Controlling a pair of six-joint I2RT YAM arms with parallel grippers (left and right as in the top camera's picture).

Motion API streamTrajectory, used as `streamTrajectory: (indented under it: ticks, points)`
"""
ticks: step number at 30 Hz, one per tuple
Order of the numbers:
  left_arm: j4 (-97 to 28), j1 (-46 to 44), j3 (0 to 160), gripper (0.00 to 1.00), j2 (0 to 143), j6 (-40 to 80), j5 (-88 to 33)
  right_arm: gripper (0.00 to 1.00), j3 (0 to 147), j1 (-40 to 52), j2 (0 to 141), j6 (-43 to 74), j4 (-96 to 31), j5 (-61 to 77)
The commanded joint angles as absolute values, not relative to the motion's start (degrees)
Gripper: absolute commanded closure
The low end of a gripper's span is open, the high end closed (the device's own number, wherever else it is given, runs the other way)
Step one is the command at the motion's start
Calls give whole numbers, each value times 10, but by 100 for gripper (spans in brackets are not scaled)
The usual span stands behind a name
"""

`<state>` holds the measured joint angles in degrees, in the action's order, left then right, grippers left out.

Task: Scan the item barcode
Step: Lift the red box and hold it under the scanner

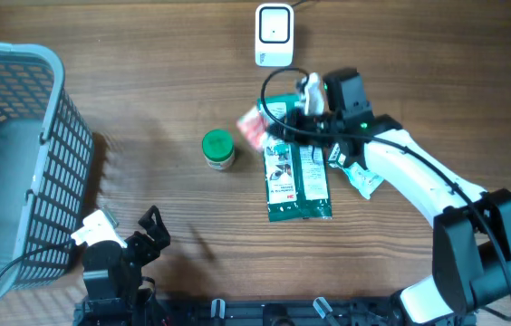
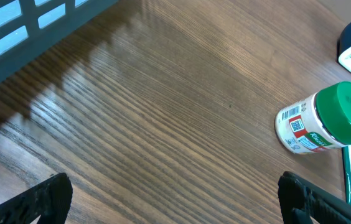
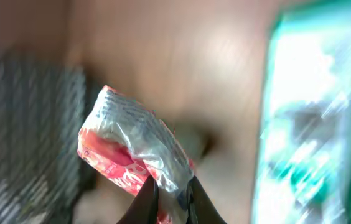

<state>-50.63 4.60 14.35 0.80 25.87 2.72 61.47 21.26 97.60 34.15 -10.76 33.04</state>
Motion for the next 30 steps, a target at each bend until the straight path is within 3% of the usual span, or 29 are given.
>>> streamTrajectory:
  ticks: [1, 4, 10, 18, 30]
  points:
    - [-506, 43, 141, 0, 4, 262, 29, 95, 642, 214, 964, 330, -59, 34]
    - [-506, 43, 141, 0, 4, 262, 29, 95, 642, 214, 978, 316, 21, -81]
    - [-506, 43, 141, 0, 4, 262, 29, 95, 682, 214, 1058, 293, 155, -107]
    - [-506, 43, 141, 0, 4, 262, 29, 95, 921, 214, 1237, 220, 71, -119]
    - [-506, 43, 141, 0, 4, 262, 29, 96, 941, 231, 1279, 189, 90, -173]
